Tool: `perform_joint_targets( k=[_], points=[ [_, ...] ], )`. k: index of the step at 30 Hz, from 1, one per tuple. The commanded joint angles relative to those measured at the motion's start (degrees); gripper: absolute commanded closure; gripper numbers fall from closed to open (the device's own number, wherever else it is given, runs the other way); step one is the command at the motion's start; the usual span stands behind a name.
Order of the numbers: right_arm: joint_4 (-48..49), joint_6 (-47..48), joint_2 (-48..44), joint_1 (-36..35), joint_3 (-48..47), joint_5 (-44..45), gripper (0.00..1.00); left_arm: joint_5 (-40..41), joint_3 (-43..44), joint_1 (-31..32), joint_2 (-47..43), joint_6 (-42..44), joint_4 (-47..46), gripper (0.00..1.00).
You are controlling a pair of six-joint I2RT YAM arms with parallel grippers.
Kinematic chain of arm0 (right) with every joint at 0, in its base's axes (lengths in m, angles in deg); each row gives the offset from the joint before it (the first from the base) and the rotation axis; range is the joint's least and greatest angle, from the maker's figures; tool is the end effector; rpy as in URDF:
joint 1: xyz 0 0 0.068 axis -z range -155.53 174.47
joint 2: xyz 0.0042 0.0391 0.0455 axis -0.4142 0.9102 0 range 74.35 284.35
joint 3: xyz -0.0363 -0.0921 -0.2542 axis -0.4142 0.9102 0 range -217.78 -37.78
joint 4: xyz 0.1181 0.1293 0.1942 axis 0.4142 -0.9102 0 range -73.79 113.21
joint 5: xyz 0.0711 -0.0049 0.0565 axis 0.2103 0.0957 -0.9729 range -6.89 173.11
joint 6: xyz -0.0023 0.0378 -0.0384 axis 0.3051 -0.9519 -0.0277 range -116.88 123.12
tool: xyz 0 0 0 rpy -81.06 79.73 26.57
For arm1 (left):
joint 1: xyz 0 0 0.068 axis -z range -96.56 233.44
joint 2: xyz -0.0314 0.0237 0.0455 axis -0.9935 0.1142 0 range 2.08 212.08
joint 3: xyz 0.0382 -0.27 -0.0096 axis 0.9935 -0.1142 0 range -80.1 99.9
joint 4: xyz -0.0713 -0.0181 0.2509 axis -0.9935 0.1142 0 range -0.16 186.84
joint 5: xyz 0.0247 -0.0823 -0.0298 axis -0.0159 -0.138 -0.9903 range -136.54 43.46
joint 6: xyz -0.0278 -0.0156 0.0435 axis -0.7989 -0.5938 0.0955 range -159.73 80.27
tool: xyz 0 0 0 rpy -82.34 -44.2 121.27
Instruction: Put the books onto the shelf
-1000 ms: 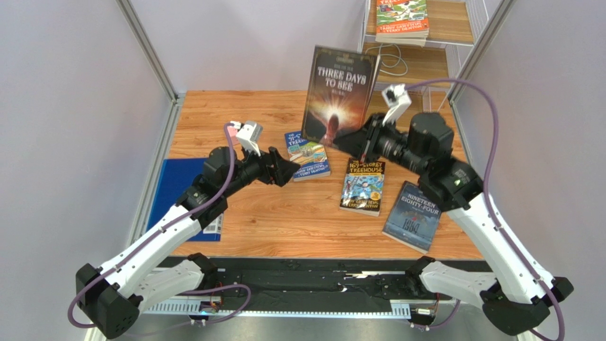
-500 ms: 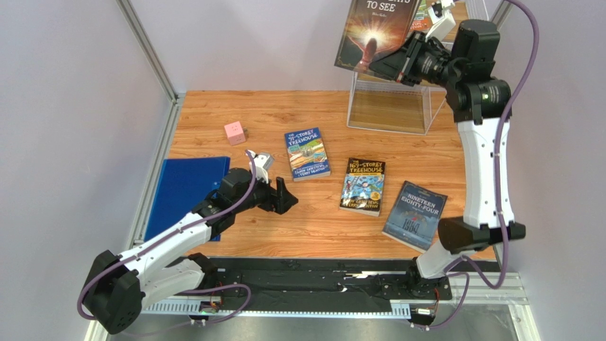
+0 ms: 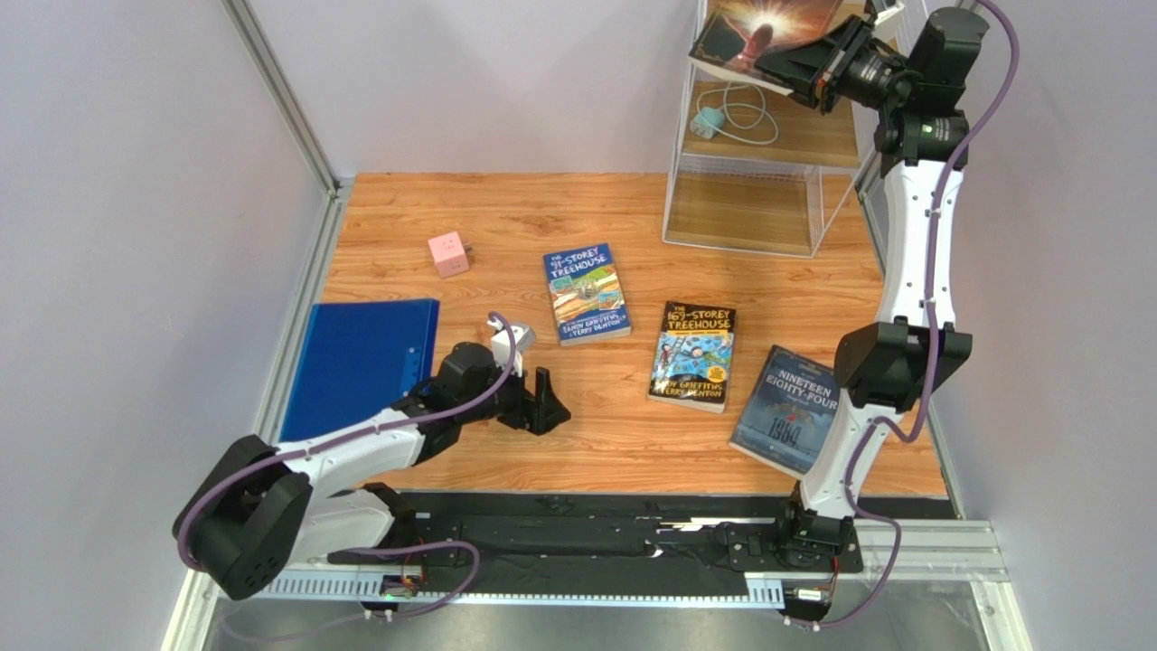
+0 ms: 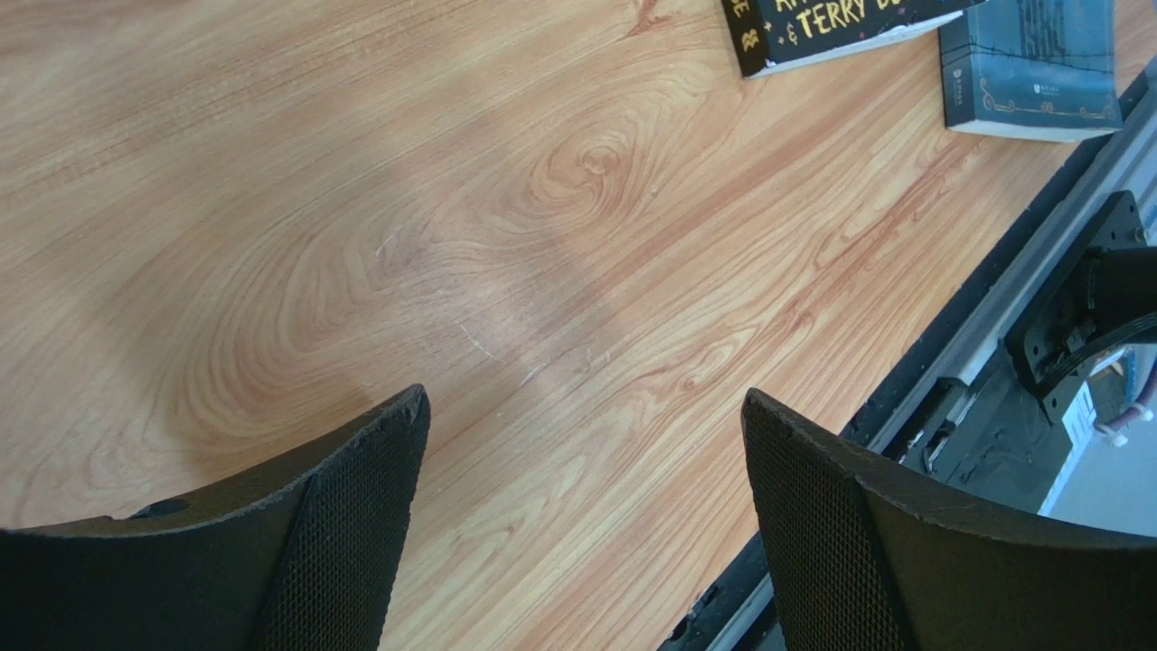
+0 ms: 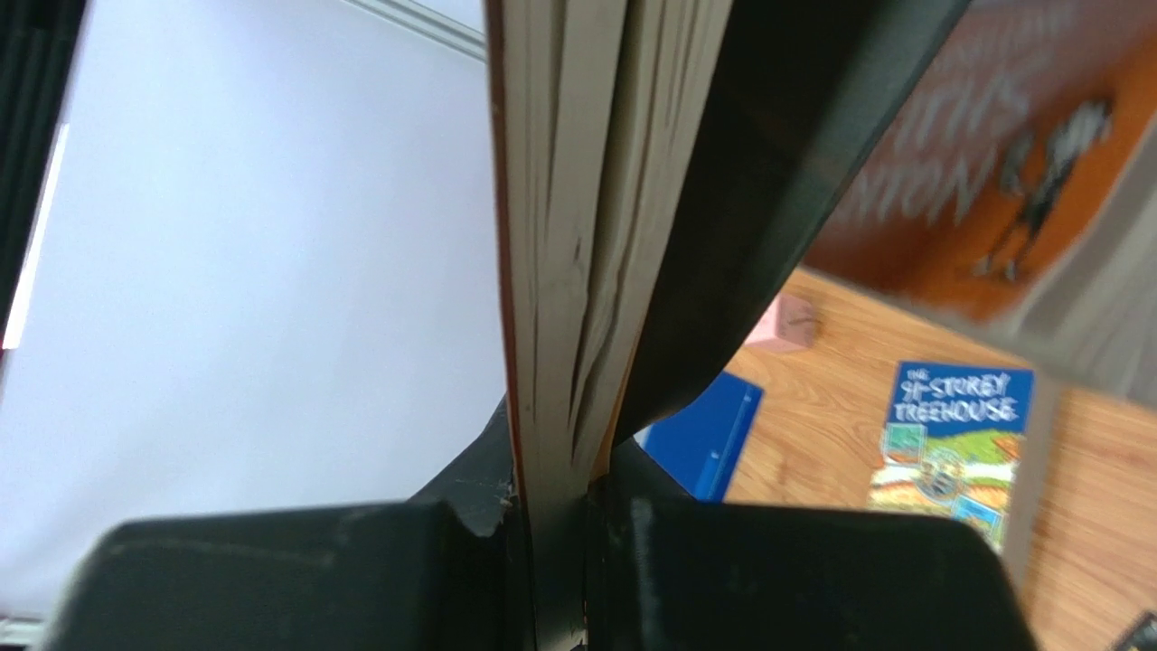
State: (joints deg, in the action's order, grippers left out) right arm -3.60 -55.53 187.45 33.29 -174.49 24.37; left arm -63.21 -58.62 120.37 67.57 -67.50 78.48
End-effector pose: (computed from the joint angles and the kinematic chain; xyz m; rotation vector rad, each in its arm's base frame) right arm 0.4162 -0.0339 0.5043 0.1811 1.8115 1.4606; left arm 0.1692 -0.1400 0.1683 0.3620 2.2454 -0.9441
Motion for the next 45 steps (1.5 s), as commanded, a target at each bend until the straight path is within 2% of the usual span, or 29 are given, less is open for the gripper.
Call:
perform_joint_targets(
  k=[1, 2, 7, 16, 20, 23, 27, 31, 34, 35, 37, 41, 45],
  points=[
    [18.4, -15.7, 1.9, 0.7, -8.3, -7.2, 0.99, -2.3, 1.1, 0.6, 2.1, 0.0, -5.8, 0.11],
    [19.9, -17.5, 2.4, 0.8, -8.3, -7.4, 0.95, -2.4, 1.2, 0.7, 2.4, -0.1, -5.9, 0.11],
    [21.9, -22.6, 5.1, 1.6, -8.2, -8.6, 0.95, -3.0, 1.5, 0.9, 3.9, -0.3, -6.6, 0.13],
    [18.6, -21.3, 4.7, 3.3, -7.3, -6.5, 0.92, -2.8, 0.6, 1.1, 3.6, -0.5, -7.3, 0.14],
    [15.5, -19.7, 4.7, 3.4, -6.6, -6.5, 0.87, -2.8, 0.2, 1.2, 3.4, -0.8, -7.8, 0.14],
    [13.3, -18.2, 4.3, 3.6, -4.7, -6.6, 0.91, -2.8, 0.2, 1.1, 3.4, -0.8, -7.9, 0.14],
    [9.5, -15.4, 4.2, 3.6, -3.7, -6.8, 0.90, -2.7, 0.2, 1.2, 3.5, -0.8, -8.0, 0.15],
    [6.1, -11.8, 3.9, 3.4, -3.3, -6.6, 0.81, -2.8, 0.2, 1.2, 3.6, -0.8, -8.1, 0.15],
    [4.2, -10.0, 3.8, 3.5, -3.0, -6.4, 0.67, -2.8, 0.1, 1.2, 3.7, -0.9, -8.2, 0.15],
    [3.5, -9.6, 3.6, 3.5, -3.0, -6.5, 0.50, -2.8, 0.1, 1.2, 3.7, -0.9, -8.2, 0.15],
    [1.9, -8.3, 3.5, 3.5, -3.0, -6.1, 0.41, -2.8, 0.1, 1.2, 3.6, -0.9, -8.2, 0.16],
    [0.1, -6.0, 2.1, 3.4, -1.5, -5.6, 0.35, -2.8, 0.1, 1.2, 3.7, -0.8, -8.4, 0.16],
    [-2.7, -2.4, -0.2, 3.3, 1.0, -4.5, 0.34, -2.7, -0.3, 1.4, 3.3, -0.9, -8.7, 0.16]
  ],
)
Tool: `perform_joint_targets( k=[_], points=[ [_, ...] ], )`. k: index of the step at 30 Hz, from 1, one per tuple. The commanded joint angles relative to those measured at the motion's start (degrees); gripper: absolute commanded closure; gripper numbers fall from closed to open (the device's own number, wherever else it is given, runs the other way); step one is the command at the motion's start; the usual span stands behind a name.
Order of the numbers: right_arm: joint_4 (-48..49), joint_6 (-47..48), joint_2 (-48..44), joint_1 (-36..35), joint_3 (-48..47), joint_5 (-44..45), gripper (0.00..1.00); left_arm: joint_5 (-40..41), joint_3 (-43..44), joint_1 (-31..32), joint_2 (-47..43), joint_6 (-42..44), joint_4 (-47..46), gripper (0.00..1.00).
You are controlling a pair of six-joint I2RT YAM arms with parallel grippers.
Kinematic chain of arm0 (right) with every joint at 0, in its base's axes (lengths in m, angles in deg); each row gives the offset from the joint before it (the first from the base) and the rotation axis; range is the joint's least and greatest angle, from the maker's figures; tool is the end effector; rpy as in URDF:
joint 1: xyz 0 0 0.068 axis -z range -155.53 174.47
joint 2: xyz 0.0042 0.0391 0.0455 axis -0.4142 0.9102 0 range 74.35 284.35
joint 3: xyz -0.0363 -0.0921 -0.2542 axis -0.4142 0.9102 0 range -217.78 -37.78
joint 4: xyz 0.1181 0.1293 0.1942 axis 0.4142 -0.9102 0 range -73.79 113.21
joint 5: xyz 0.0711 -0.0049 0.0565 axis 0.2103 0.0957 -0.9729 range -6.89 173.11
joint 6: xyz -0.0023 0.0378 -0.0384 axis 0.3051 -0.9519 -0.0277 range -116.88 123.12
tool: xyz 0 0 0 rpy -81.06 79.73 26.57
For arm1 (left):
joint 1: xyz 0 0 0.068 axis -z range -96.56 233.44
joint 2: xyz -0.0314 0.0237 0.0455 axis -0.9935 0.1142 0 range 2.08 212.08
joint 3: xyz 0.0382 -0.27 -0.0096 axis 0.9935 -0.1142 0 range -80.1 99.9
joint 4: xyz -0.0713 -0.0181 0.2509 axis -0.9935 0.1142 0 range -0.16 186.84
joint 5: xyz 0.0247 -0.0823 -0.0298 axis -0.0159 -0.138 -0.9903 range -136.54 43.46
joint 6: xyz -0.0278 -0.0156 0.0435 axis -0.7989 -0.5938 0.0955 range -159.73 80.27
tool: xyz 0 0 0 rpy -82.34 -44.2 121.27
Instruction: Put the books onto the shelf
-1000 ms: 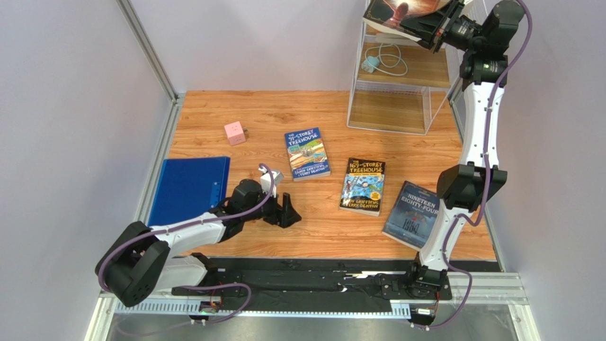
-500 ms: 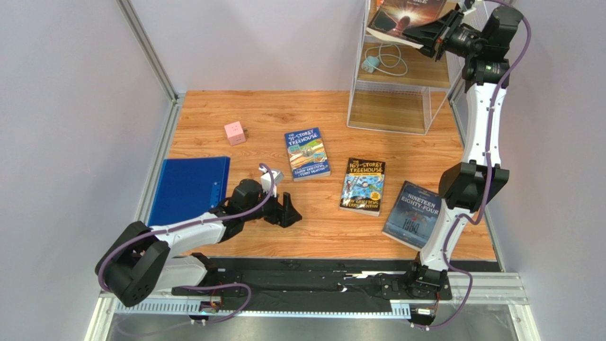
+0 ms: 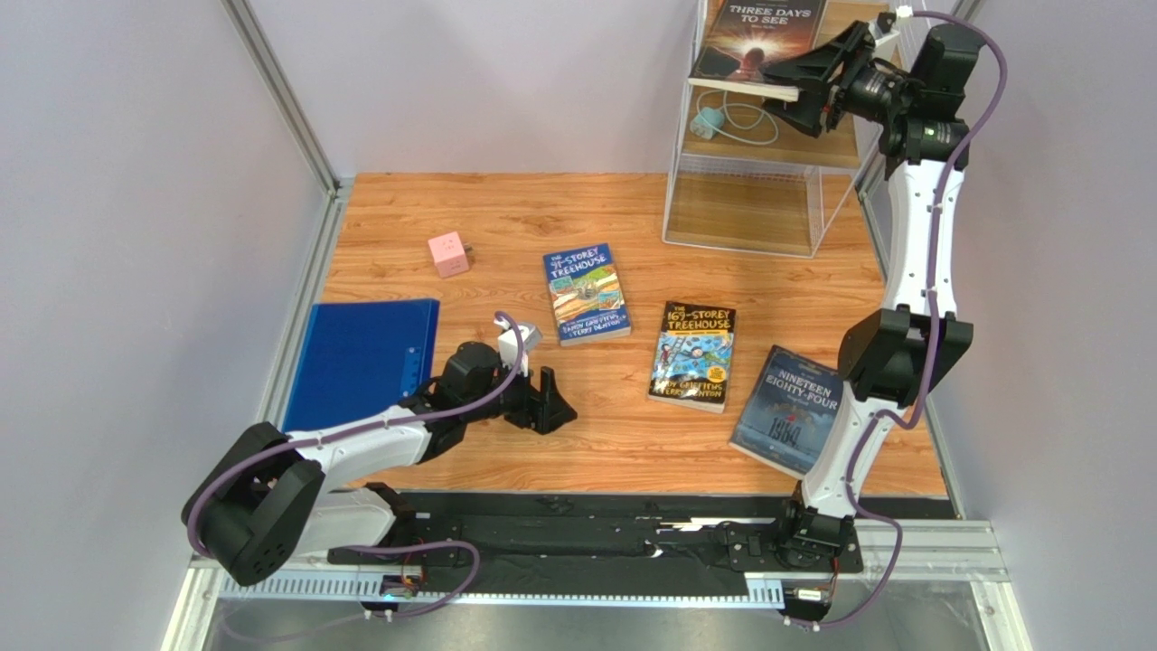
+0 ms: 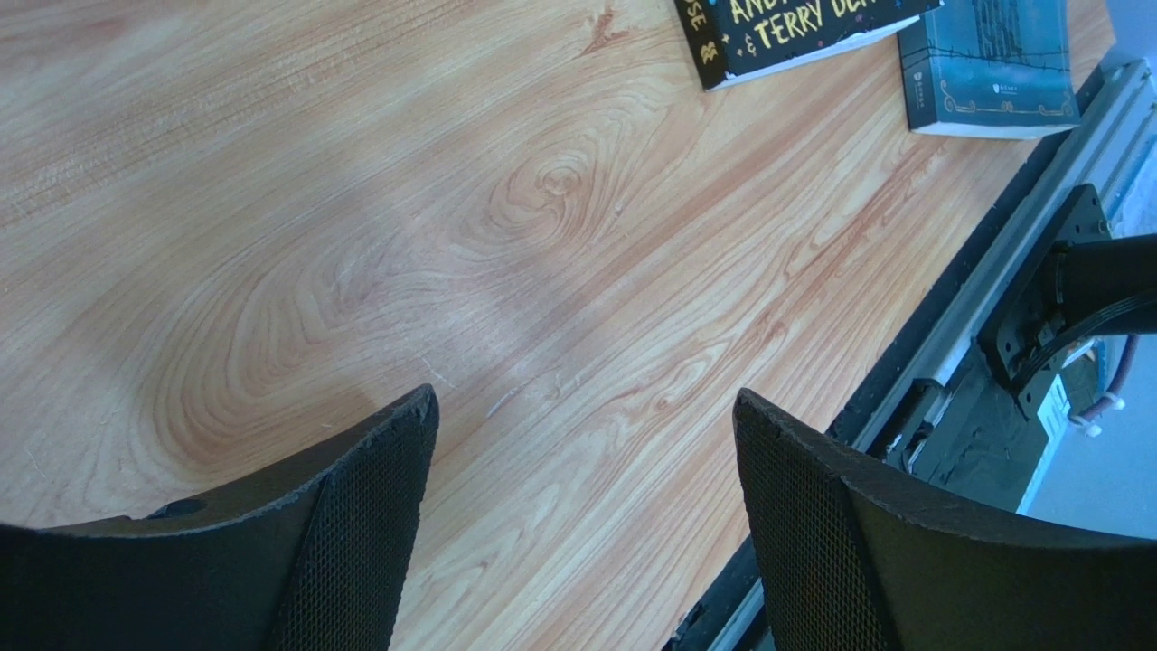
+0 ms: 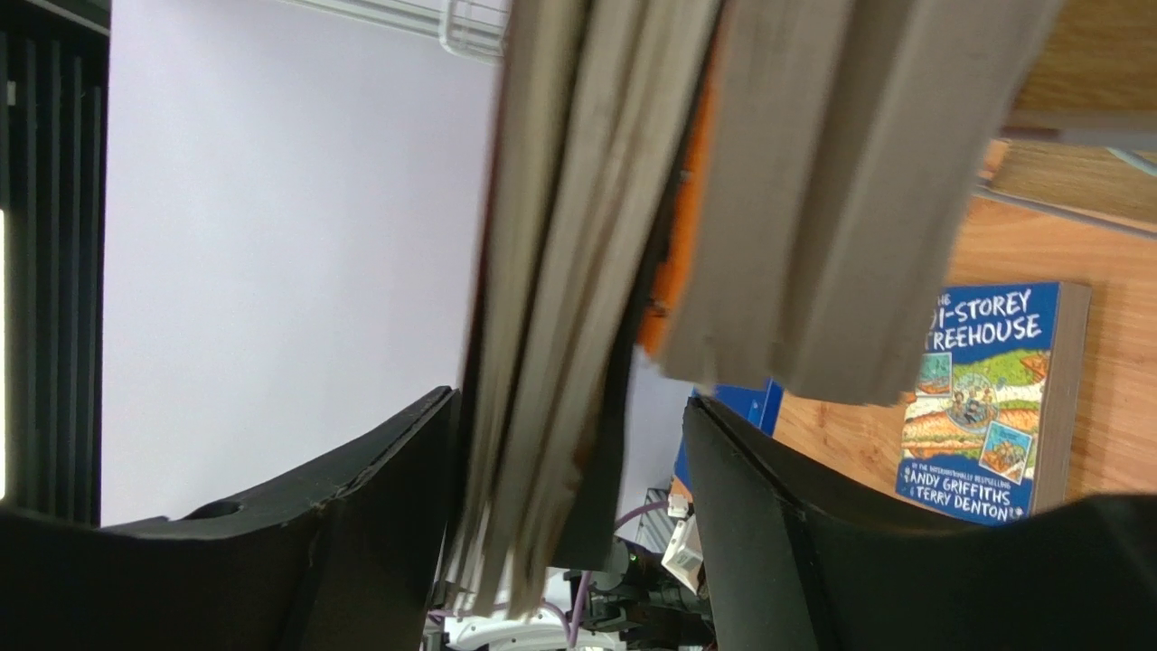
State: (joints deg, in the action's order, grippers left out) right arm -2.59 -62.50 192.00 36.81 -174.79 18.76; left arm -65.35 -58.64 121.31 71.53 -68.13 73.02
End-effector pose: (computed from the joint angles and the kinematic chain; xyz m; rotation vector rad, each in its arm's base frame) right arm 0.4393 -0.0634 0.4752 0.3176 1.8707 1.5929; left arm 0.1729 -0.1491 0.1631 0.3950 2.2249 -1.0056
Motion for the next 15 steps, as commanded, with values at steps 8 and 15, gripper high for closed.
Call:
perform_joint_targets(
  k=[8, 15],
  points=[
    [-3.1, 8.6, -11.9, -1.1, 10.9, 3.1, 0.33, -0.9, -0.4, 0.5, -0.3, -0.2, -3.5, 0.16],
    [-1.6, 8.8, -15.2, -1.9, 13.8, 3.8, 0.34, -1.1, -0.4, 0.4, 0.0, -0.2, -3.8, 0.16]
  ],
)
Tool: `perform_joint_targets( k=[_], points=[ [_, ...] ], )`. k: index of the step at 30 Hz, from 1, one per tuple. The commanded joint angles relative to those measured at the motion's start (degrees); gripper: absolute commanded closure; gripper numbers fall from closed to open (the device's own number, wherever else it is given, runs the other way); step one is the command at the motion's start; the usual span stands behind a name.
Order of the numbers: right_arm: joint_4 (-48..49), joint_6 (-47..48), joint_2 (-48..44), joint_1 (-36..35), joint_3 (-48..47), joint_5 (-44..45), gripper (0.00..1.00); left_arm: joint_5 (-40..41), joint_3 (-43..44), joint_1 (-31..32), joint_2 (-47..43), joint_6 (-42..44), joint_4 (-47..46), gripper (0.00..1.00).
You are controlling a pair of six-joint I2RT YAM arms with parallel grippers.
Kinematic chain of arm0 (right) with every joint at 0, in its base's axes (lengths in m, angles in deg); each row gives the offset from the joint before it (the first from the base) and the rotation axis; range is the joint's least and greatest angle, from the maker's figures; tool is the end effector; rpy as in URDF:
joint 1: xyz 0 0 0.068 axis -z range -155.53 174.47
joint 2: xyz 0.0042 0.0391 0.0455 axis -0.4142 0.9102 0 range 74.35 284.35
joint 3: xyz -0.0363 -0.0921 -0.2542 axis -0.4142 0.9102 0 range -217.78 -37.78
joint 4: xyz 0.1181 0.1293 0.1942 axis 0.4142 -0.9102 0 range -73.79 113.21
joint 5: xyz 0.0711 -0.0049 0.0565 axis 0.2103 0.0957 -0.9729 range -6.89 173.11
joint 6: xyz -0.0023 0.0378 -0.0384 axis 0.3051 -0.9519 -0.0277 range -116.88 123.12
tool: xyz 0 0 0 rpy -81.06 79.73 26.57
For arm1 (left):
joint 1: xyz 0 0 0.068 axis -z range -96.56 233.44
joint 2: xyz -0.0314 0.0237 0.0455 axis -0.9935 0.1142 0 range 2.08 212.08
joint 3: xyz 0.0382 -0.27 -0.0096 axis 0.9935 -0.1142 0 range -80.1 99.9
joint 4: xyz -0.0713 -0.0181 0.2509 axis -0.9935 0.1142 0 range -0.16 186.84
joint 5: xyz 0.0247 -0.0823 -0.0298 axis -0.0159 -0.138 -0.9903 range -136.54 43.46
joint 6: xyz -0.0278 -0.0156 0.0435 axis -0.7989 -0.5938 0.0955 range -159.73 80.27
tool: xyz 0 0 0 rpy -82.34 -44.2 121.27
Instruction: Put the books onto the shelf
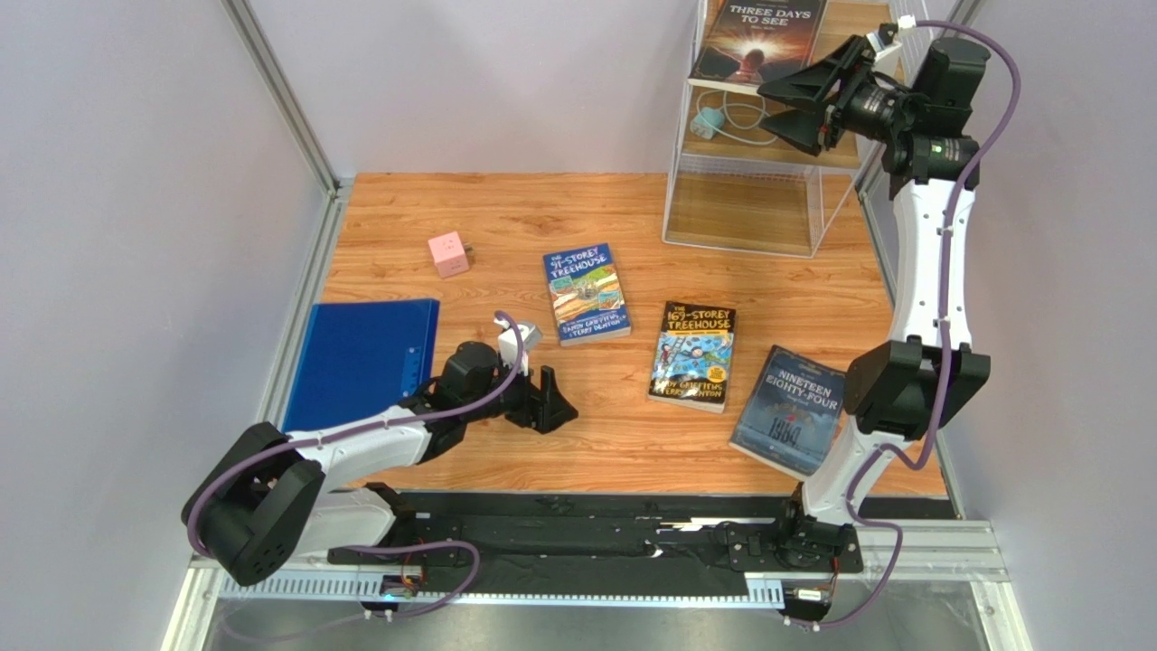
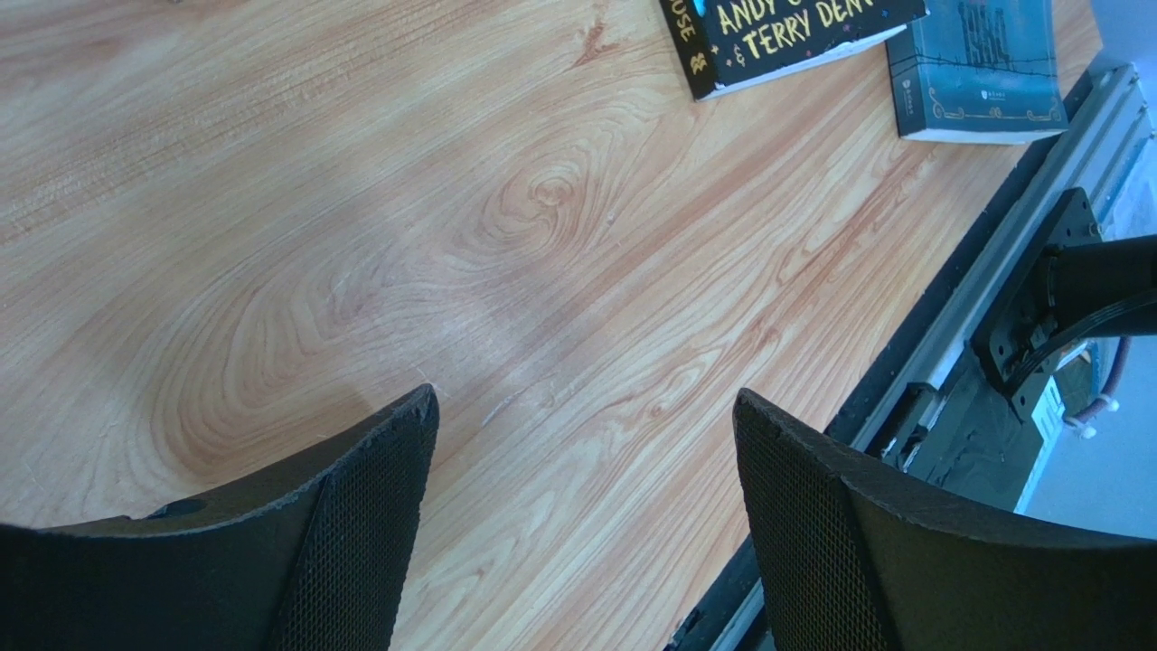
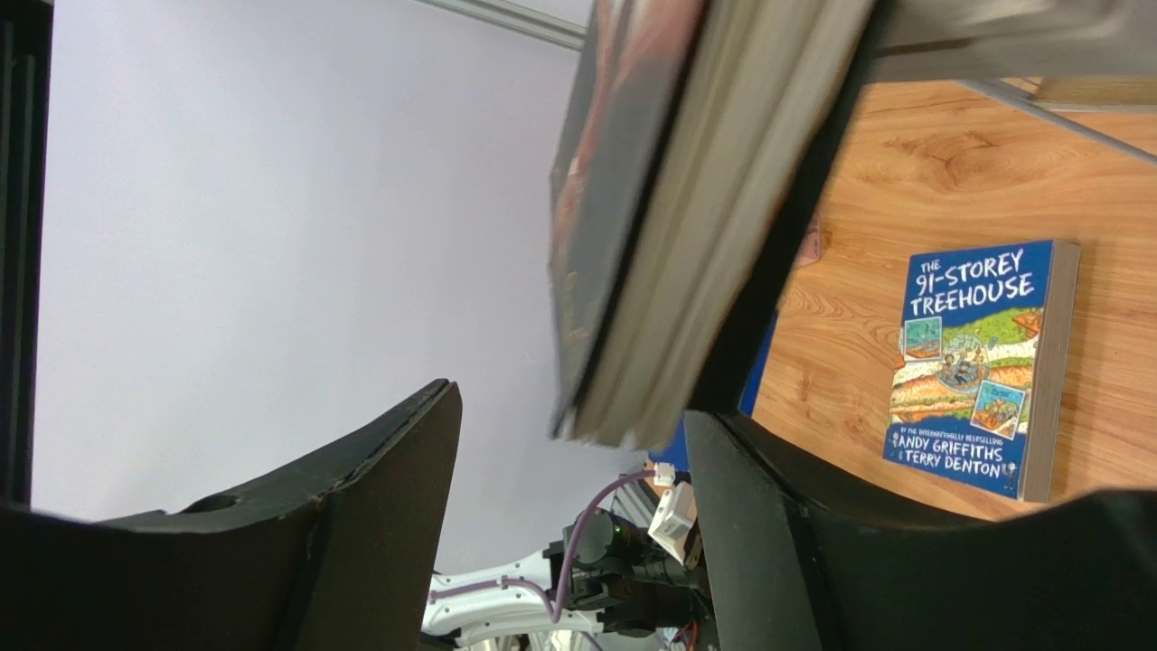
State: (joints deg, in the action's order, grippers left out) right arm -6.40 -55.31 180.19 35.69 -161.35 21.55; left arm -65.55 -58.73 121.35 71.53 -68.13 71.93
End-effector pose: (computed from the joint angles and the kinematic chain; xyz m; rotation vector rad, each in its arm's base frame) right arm 0.3948 -0.0465 0.4805 0.3029 1.9075 1.5143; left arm 0.1733 -0.1497 0.1644 0.3992 2.2065 -1.0153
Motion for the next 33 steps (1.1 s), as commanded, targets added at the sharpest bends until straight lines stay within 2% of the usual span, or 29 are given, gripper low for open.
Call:
perform_joint_targets(
  k=[1, 5, 7, 13, 23, 29, 33],
  points=[
    [2.0, 1.6, -3.3, -0.8, 0.3, 1.2, 0.35, -0.9, -0.3, 0.3, 0.0, -0.2, -2.7, 0.16],
    [2.0, 1.5, -2.5, -0.9, 0.3, 2.3, 0.49, -0.9, -0.4, 0.3, 0.0, -0.2, -2.8, 0.16],
    [2.3, 1.7, -2.6, -0.9, 0.5, 3.8, 0.62, -0.9, -0.5, 0.4, -0.3, -0.2, -2.8, 0.16],
    [0.0, 3.0, -1.8, -0.8, -3.4, 7.1, 0.81, -0.8, -0.5, 0.3, 0.0, -0.2, -2.9, 0.16],
    [-6.1, 8.2, -1.0, 0.6, -8.8, 14.4, 0.82, -0.7, -0.5, 0.3, 0.1, -0.3, -2.9, 0.16],
    [-7.0, 8.9, 1.6, 0.9, -11.2, 12.0, 0.82, -0.5, -0.5, 0.3, 0.2, -0.3, -2.9, 0.16],
    [-7.2, 12.7, -2.1, 0.2, -8.6, 13.8, 0.84, -0.5, -0.4, 0.3, 0.6, -0.5, -3.0, 0.16]
  ],
)
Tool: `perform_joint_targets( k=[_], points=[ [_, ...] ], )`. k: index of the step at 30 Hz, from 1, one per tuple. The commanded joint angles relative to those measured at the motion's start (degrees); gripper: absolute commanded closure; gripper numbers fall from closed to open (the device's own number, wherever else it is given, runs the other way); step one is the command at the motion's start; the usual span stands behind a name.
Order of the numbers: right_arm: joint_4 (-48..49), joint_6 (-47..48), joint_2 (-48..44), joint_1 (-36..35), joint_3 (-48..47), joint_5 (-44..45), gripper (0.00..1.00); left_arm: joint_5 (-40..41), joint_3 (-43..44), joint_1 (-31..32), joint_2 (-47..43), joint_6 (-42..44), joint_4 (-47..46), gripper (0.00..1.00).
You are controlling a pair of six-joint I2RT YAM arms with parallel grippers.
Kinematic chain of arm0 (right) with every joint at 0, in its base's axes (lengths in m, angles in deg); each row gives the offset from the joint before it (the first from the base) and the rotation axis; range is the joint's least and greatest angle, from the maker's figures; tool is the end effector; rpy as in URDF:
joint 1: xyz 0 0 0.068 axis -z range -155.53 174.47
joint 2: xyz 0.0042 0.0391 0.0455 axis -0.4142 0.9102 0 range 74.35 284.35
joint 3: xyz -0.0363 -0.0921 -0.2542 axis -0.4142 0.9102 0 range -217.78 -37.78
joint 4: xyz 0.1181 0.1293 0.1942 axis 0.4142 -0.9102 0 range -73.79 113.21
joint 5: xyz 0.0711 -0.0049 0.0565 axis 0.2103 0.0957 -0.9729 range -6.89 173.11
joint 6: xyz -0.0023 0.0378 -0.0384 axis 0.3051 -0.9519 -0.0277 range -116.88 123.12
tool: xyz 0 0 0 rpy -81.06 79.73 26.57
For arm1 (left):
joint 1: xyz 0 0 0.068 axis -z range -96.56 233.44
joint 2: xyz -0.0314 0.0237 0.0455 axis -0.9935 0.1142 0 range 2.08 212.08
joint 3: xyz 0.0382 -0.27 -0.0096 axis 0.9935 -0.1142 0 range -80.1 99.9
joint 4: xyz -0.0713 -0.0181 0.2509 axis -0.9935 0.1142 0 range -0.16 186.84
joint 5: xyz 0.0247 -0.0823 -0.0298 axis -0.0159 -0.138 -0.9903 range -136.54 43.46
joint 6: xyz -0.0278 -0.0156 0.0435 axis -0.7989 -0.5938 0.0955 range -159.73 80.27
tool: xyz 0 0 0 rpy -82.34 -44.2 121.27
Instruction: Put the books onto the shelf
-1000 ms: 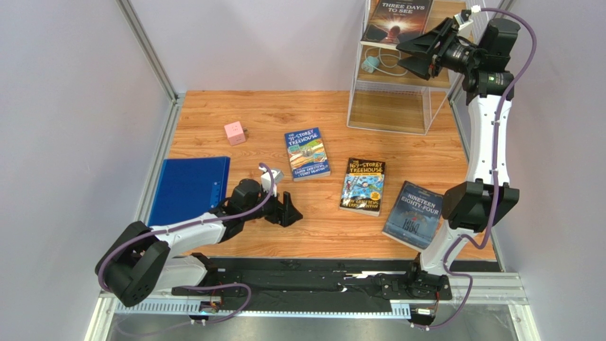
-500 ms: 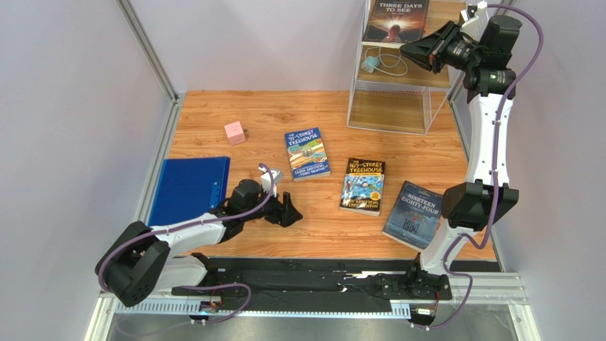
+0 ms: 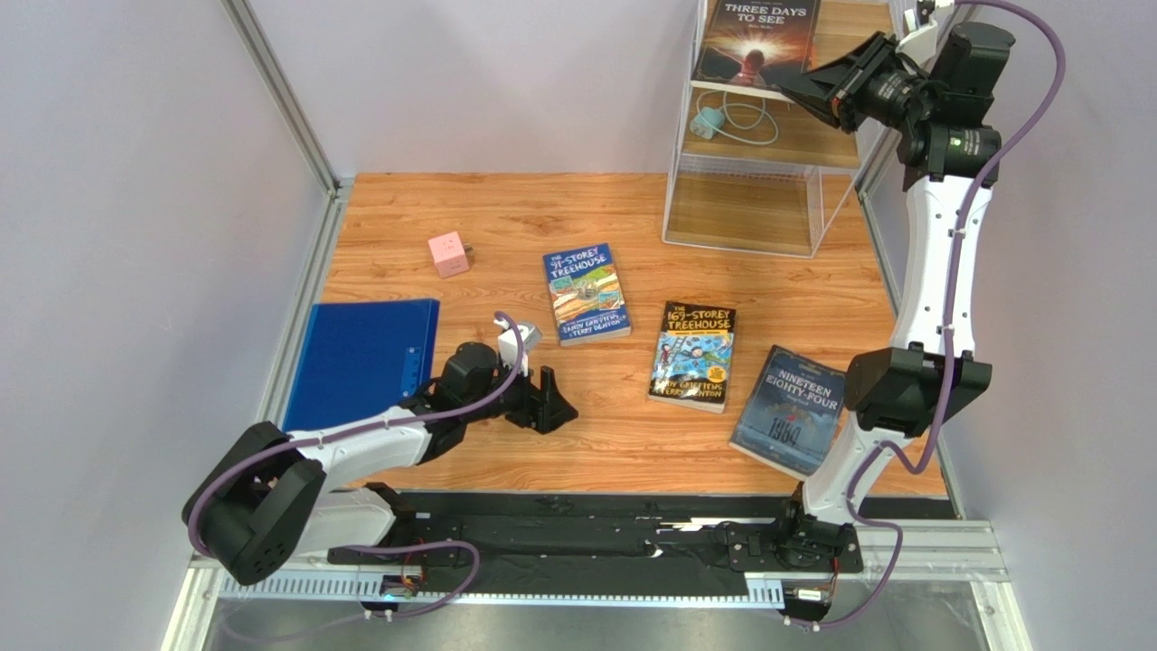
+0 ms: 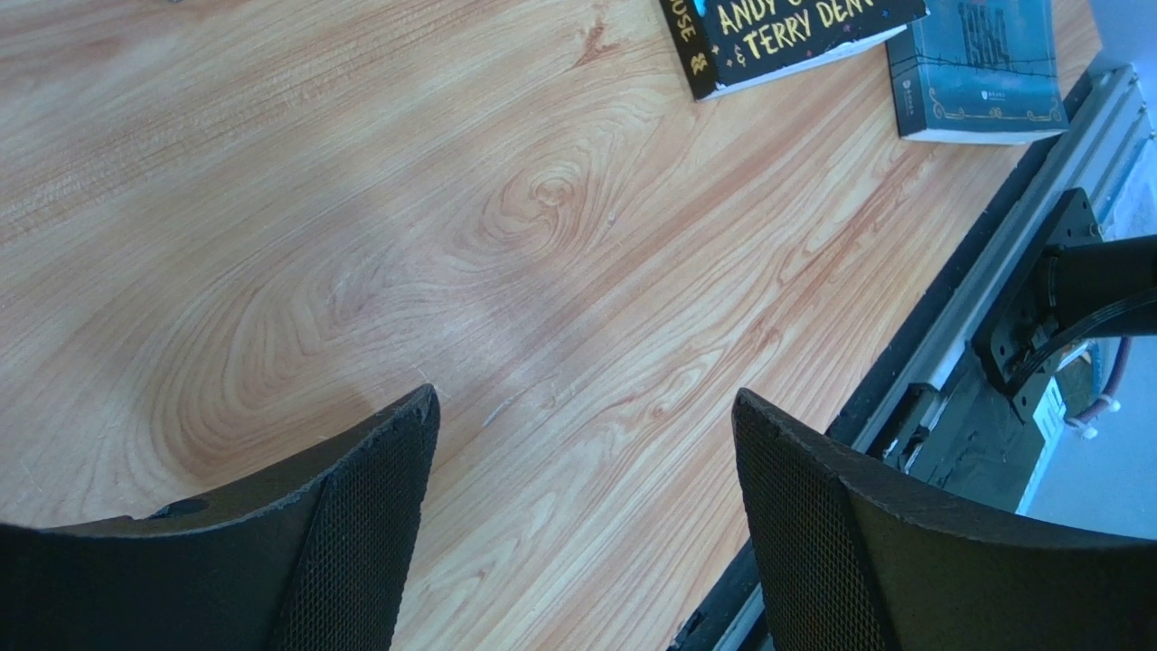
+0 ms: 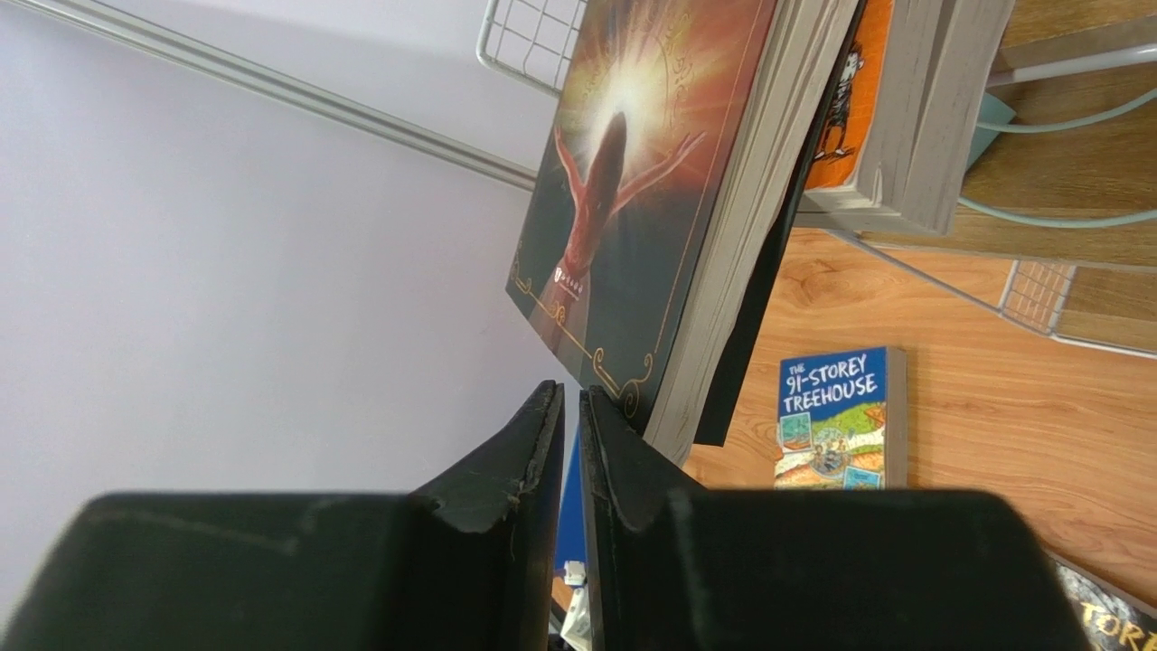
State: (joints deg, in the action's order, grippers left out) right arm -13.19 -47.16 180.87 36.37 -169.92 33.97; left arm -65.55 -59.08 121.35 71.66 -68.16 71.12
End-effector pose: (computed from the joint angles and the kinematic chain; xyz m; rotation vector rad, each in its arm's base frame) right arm 0.3830 -0.0533 0.5084 0.3343 1.8284 1.2236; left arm 0.1730 -0.1495 0.1634 0.3990 2.2006 -1.0175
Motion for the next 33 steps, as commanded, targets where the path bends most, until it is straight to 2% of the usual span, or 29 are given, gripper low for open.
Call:
perform_joint_targets(
  k=[1, 14, 17, 18, 20, 26, 33],
  points=[
    [-0.9, 5.0, -3.3, -0.5, -0.1, 1.6, 0.84, -0.7, 0.1, 0.3, 0.6, -0.4, -2.3, 0.16],
    [-3.7, 9.4, -5.0, -4.3, 3.5, 2.8, 0.84, -0.9, -0.3, 0.3, 0.5, -0.7, -2.4, 0.18],
    [-4.6, 10.6, -4.9, -4.6, 5.1, 4.3, 0.88, -0.8, -0.2, 0.3, 0.4, -0.7, -2.4, 0.18],
    [-4.7, 10.6, -5.0, -4.6, 5.4, 5.3, 0.94, -0.9, -0.3, 0.3, 0.4, -0.6, -2.4, 0.18],
    [-5.0, 10.6, -4.7, -4.6, 5.4, 6.8, 1.00, -0.8, -0.3, 0.3, 0.4, -0.7, -2.4, 0.18],
    [-5.6, 10.1, -3.3, -4.7, 2.6, 10.3, 1.00, -0.9, -0.3, 0.4, 0.7, -0.8, -2.5, 0.18],
    [-1.5, 7.7, 0.3, -4.5, 1.9, 11.5, 1.00, -0.9, -0.4, 0.3, 0.8, -0.8, -2.7, 0.18]
  ],
)
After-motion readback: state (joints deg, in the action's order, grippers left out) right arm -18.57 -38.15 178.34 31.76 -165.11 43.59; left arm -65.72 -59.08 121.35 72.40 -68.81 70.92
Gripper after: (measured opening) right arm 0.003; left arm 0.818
